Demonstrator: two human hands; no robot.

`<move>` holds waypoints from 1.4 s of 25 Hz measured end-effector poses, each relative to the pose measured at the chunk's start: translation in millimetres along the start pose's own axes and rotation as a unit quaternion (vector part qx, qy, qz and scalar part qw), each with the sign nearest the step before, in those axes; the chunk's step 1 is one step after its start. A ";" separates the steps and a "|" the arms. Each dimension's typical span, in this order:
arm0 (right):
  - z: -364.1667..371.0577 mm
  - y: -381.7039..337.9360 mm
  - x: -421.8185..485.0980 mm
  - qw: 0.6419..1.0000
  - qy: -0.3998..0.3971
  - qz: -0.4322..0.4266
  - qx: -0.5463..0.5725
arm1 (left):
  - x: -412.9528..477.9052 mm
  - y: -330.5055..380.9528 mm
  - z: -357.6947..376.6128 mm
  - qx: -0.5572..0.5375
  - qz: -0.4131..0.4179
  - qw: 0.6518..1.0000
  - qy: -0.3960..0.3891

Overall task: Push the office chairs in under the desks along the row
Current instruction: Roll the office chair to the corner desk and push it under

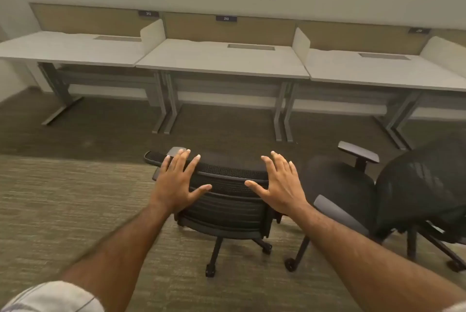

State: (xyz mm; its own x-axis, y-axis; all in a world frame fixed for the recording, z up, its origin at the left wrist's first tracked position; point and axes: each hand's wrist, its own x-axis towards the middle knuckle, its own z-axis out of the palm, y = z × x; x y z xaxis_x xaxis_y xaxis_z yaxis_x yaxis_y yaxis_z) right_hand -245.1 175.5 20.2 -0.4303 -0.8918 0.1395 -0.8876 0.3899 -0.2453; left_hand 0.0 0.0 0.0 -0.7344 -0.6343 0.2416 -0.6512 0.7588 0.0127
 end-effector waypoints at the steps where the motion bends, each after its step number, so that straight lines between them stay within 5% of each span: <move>1: 1.4 -4.9 4.2 1.000 -0.014 0.000 -0.010 | 5.3 -7.7 -2.1 0.002 0.003 1.000 -0.025; 10: -0.9 -12.6 49.2 0.991 -0.112 -0.011 -0.075 | 70.6 -33.9 -14.1 -0.021 0.041 0.988 -0.150; 35: 44.8 -9.8 305.1 0.971 -0.051 -0.213 -0.099 | 201.3 -102.7 37.0 -0.026 -0.182 0.982 -0.042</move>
State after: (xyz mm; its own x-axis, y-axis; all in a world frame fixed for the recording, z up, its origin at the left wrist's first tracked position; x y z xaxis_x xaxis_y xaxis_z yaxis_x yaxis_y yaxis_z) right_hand -360.3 -110.7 22.2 -0.0077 -0.9960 0.0889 -1.0000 0.0080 0.0040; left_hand -88.1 -211.1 11.4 -0.4697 -0.8731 0.1308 -0.8643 0.4850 0.1334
